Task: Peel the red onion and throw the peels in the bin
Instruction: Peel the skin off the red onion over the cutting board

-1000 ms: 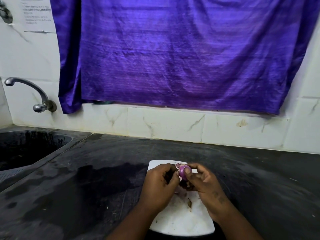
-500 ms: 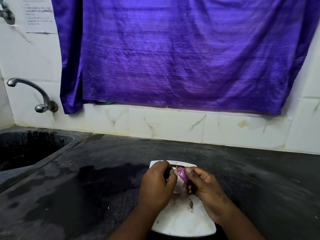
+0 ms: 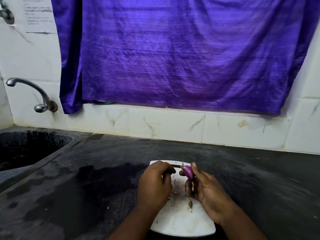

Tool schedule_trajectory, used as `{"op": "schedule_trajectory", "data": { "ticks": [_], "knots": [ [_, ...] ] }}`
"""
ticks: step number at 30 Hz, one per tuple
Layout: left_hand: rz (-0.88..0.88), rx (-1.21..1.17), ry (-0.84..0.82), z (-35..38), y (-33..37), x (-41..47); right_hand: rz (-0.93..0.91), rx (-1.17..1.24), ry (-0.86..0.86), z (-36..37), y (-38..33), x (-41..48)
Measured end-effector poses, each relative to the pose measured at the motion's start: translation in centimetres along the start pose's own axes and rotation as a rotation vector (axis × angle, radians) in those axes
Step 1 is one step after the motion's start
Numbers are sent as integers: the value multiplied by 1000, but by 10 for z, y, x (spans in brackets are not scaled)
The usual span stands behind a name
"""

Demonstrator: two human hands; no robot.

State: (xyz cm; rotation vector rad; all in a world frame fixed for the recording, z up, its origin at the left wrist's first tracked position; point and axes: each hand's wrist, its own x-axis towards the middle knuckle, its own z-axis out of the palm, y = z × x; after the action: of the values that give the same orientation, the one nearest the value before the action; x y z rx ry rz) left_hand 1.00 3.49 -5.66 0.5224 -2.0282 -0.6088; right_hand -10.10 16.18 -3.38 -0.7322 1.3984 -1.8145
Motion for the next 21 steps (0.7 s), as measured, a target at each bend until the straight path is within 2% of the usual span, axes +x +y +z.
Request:
{"op": "schedule_trajectory", "data": {
  "ticks": [3,8,14,21],
  "knots": [
    [26,-79,20,0,2,-1,-4,-4,6,3,-3,-3],
    [229,-202,-132,0,8,-2,-33,-4,-21,7,-8,-9],
    [265,-174,1,0,2,1,-46,-60,9,8,-9,-9],
    [291,-88,43,-2,5,-1,-73,-137,56,5,-4,-5]
  ]
}}
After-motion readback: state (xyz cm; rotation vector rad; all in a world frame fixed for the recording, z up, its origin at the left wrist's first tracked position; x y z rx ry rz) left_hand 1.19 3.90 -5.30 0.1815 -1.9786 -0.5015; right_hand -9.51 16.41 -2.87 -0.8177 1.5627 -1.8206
